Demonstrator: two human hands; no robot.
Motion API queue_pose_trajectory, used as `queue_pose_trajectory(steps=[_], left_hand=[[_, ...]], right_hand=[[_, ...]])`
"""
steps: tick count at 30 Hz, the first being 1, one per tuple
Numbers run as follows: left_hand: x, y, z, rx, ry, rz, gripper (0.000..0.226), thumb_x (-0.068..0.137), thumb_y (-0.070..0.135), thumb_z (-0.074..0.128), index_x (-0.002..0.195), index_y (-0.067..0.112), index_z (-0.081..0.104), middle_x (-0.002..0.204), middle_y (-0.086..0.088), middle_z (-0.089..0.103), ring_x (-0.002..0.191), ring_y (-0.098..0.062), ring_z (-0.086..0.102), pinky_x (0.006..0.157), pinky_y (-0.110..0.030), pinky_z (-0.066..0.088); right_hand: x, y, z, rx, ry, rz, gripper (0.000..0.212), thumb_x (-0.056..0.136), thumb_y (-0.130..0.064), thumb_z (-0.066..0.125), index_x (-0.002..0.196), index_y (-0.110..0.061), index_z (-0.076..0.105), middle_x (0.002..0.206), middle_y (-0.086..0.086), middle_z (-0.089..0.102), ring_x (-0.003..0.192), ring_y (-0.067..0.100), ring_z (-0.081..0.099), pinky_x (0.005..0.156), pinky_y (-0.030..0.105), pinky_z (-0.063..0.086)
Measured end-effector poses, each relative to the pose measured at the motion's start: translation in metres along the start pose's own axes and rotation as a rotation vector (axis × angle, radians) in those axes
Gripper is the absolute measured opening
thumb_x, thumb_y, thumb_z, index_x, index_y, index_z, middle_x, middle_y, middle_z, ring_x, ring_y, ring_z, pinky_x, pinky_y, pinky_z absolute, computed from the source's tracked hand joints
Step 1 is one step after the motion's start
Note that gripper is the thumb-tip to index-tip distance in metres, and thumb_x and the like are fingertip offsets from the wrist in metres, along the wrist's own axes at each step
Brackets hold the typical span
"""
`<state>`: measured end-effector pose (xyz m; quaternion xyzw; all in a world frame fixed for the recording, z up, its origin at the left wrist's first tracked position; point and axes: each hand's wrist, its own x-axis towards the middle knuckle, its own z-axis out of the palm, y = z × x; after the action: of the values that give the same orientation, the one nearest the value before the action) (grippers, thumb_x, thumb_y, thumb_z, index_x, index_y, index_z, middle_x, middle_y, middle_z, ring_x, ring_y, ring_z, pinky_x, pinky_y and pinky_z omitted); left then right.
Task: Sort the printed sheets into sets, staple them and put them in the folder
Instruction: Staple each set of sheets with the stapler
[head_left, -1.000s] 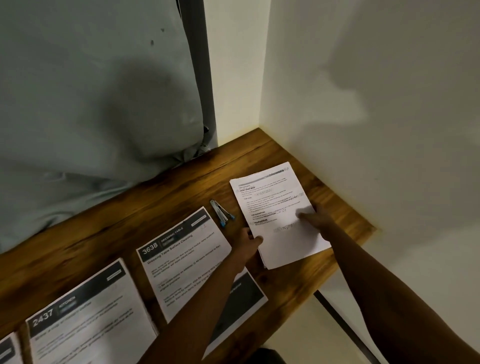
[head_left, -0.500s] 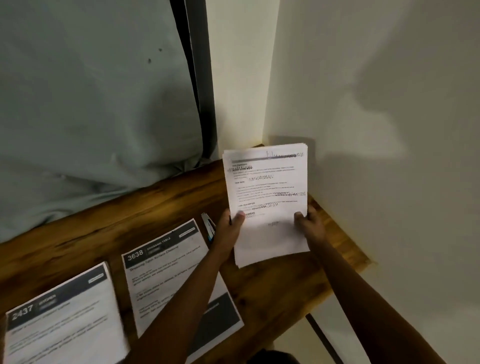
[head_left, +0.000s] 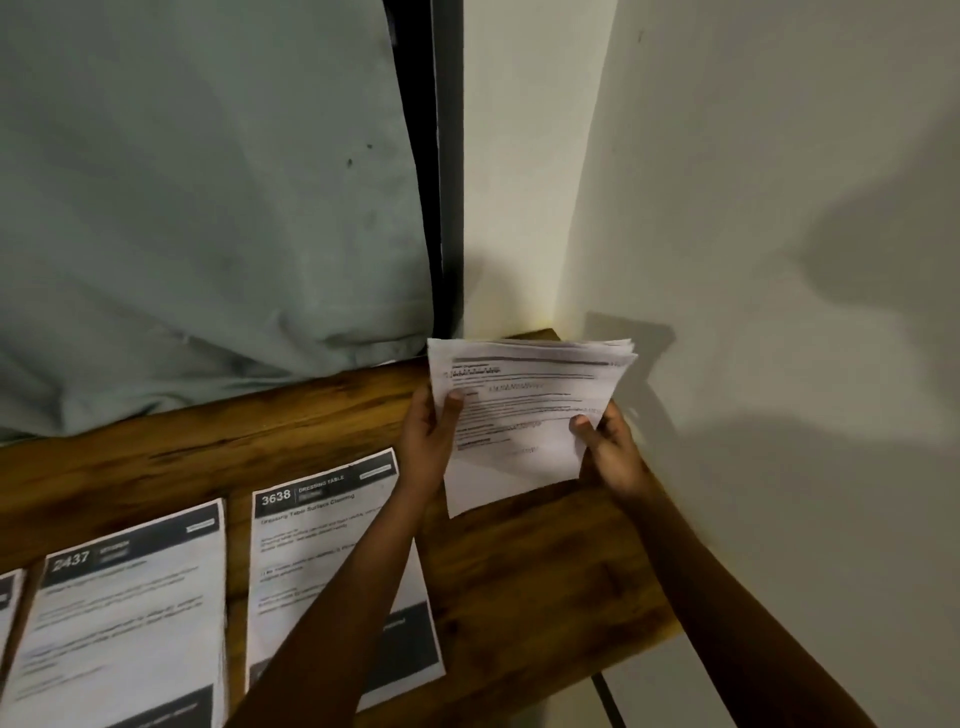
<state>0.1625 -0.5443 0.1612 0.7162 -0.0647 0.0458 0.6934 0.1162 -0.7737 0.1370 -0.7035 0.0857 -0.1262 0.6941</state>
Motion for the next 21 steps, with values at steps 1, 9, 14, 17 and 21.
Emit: queue_pose_trajectory(steps=[1,9,14,17,21], left_hand=[[-0.001,0.002,0.0,-0.004,0.008,-0.005,0.068,0.076,0.072,0.055,0.12,0.02,0.057,0.114,0.006,0.067,0.101,-0.015,0.067,0.075,-0.036,0.058],[-0.006,0.02,0.003,-0.15,0.035,-0.03,0.017,0.086,0.027,0.064,0.1,0.018,0.066,0.099,0.004,0.072,0.09,-0.02,0.071,0.069,-0.033,0.059],[-0.005,0.034,-0.004,-0.204,-0.056,-0.014,0.024,0.081,0.025,0.067,0.101,0.011,0.066,0.102,-0.004,0.072,0.094,-0.029,0.07,0.076,-0.043,0.059],[0.003,0.048,-0.012,-0.225,-0.136,0.013,0.048,0.072,0.044,0.077,0.107,0.015,0.063,0.103,-0.004,0.071,0.097,-0.028,0.068,0.078,-0.039,0.059],[0.009,0.066,-0.013,-0.235,-0.221,0.036,0.051,0.066,0.055,0.077,0.106,0.026,0.068,0.104,0.002,0.072,0.094,-0.022,0.069,0.073,-0.032,0.059]], right_hand=[[0.001,-0.002,0.0,0.01,-0.015,-0.012,0.043,0.096,-0.003,0.05,0.138,-0.004,0.041,0.131,0.014,0.057,0.118,0.025,0.058,0.094,0.036,0.052],[0.002,-0.021,0.0,0.013,0.018,-0.054,0.033,0.097,-0.005,0.049,0.129,-0.001,0.052,0.115,0.0,0.068,0.107,0.022,0.065,0.087,0.033,0.055],[-0.001,-0.022,-0.002,0.043,0.037,-0.023,0.036,0.096,-0.003,0.05,0.132,-0.002,0.051,0.119,0.005,0.065,0.108,0.022,0.064,0.087,0.032,0.055],[-0.004,-0.03,-0.003,0.072,0.021,-0.03,0.034,0.093,0.001,0.052,0.127,-0.002,0.052,0.113,0.002,0.066,0.1,0.013,0.066,0.08,0.025,0.055],[-0.002,-0.052,-0.003,0.096,0.032,-0.087,0.032,0.092,-0.001,0.055,0.124,0.0,0.051,0.111,0.004,0.065,0.1,0.012,0.065,0.081,0.025,0.054]])
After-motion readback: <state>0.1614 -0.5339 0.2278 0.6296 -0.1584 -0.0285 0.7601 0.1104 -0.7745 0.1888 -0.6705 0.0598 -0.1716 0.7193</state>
